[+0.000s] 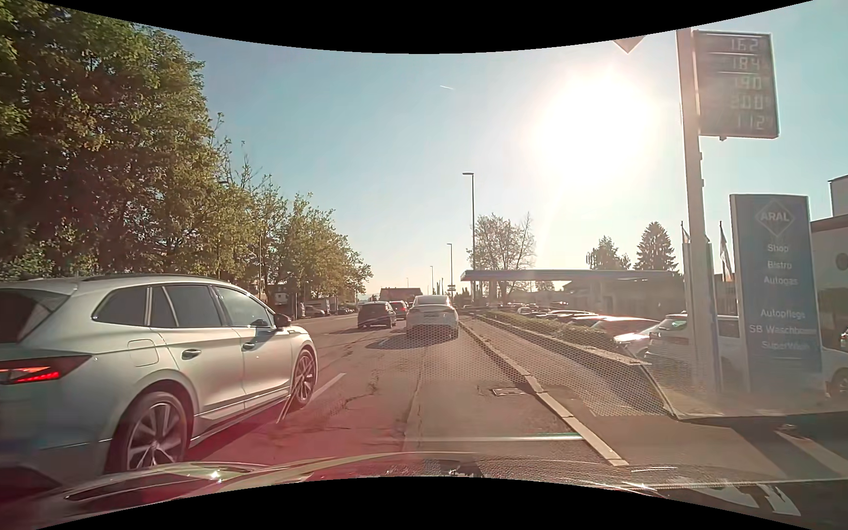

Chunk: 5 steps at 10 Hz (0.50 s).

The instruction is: Follow the waypoints while adhering to traffic rules and regulations

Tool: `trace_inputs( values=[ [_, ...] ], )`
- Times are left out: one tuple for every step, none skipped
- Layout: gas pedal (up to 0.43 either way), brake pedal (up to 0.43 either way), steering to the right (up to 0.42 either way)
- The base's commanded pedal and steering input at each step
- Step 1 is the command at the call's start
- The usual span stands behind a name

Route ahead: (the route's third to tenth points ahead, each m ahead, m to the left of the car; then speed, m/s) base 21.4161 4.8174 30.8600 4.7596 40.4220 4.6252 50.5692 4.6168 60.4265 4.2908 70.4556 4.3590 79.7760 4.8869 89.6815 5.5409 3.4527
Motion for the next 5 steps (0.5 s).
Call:
trace_inputs(
  values=[
    [0.000, 0.000, -0.004],
    [0.000, 0.000, -0.003],
    [0.000, 0.000, 0.000],
    [0.000, 0.000, 0.002],
    [0.000, 0.012, 0.001]
  ],
)
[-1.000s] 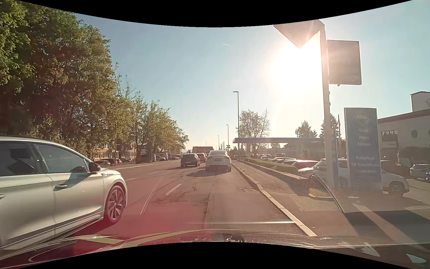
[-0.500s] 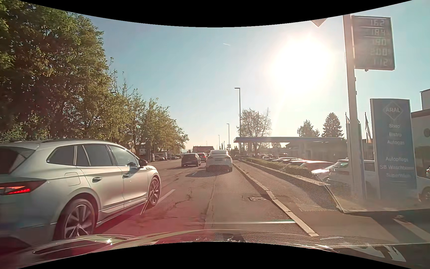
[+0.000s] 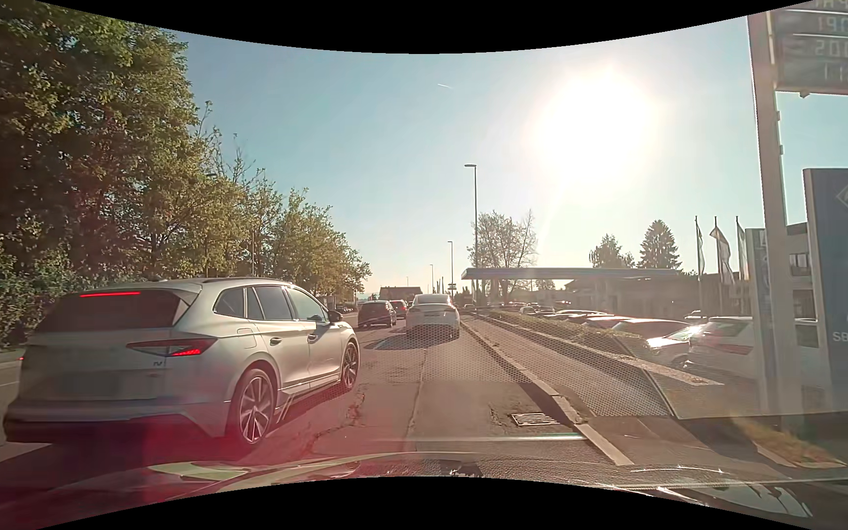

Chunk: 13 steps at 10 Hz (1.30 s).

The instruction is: Follow the waypoints while adhering to traffic rules and regulations

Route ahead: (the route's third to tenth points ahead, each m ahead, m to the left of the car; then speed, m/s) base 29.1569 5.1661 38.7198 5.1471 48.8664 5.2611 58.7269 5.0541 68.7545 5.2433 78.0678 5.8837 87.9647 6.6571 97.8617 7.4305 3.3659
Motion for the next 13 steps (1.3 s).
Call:
trace_inputs(
  values=[
    [0.000, 0.085, 0.001],
    [0.000, 0.122, 0.001],
    [0.000, 0.146, 0.001],
    [0.000, 0.177, 0.001],
    [0.000, 0.177, 0.001],
    [0.000, 0.165, 0.000],
    [0.000, 0.146, 0.000],
    [0.000, 0.146, 0.000],
    [0.000, 0.171, 0.000],
    [0.000, 0.177, 0.000],
    [0.000, 0.171, 0.000],
    [0.000, 0.177, 0.000],
    [0.000, 0.177, 0.000]
  ],
)
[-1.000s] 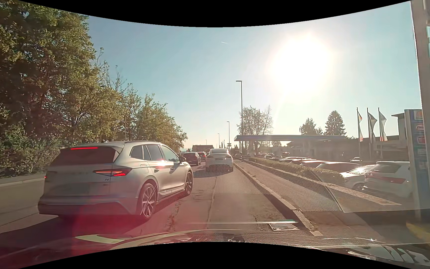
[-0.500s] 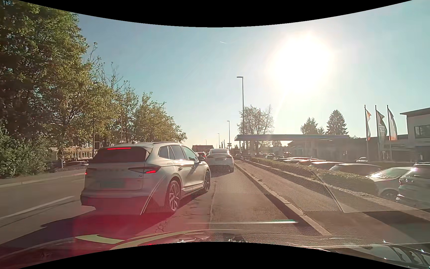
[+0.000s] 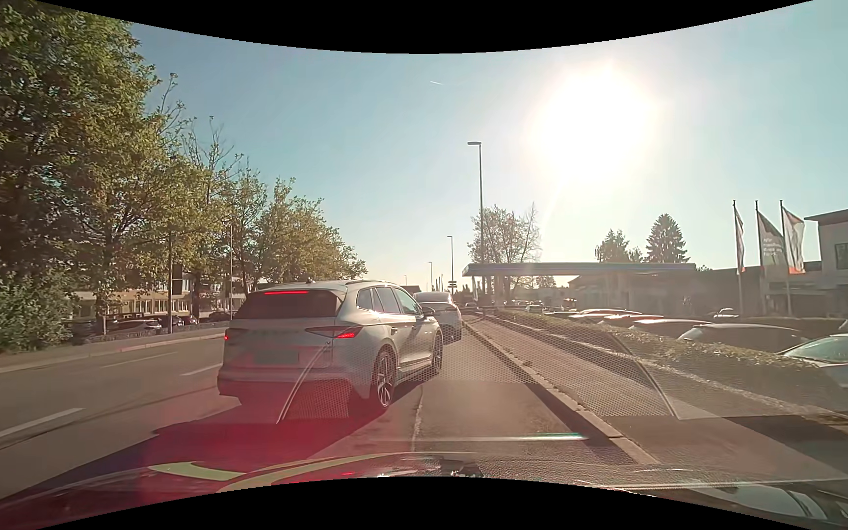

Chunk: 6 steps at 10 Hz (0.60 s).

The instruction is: Follow the waypoints while adhering to traffic rules and regulations

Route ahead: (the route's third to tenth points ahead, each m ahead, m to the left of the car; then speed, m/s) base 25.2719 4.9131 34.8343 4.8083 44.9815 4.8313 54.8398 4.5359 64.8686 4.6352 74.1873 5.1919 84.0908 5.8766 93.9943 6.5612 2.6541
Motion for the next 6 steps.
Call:
trace_inputs(
  values=[
    [0.000, 0.183, 0.001],
    [0.000, 0.183, 0.005],
    [0.000, 0.189, 0.005],
    [0.000, 0.171, 0.005],
    [0.000, 0.085, 0.006],
    [0.000, 0.006, 0.012]
  ],
)
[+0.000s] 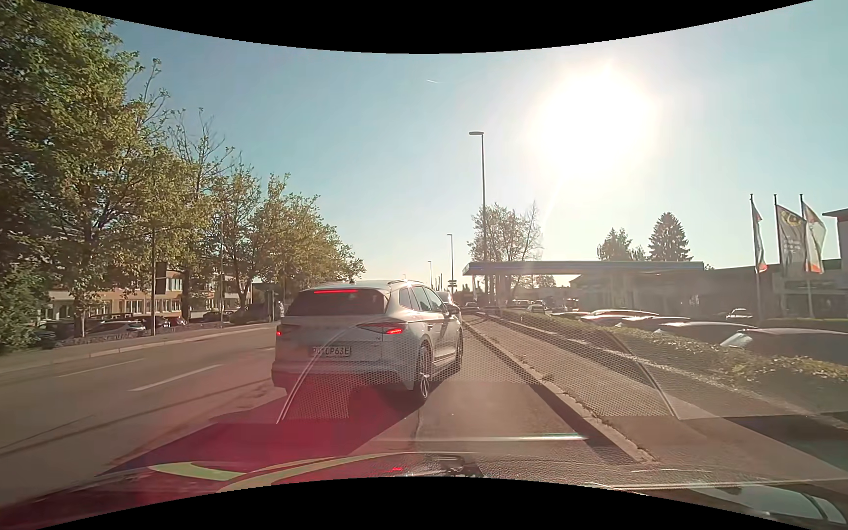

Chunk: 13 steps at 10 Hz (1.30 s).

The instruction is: Follow the waypoints while adhering to traffic rules and regulations

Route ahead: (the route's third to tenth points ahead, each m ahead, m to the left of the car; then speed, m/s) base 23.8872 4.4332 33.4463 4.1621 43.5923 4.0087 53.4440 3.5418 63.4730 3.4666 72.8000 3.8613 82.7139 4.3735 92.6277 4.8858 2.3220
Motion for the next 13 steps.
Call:
trace_inputs(
  values=[
    [0.000, 0.000, 0.014],
    [0.000, 0.000, 0.012],
    [0.000, 0.012, 0.012],
    [0.000, 0.018, 0.011],
    [0.000, 0.037, 0.011],
    [0.000, 0.061, 0.011],
    [0.000, 0.079, 0.010],
    [0.000, 0.091, 0.009],
    [0.000, 0.091, 0.008],
    [0.000, 0.104, 0.008],
    [0.000, 0.104, 0.007],
    [0.000, 0.110, 0.008],
    [0.000, 0.122, 0.007]
  ],
)
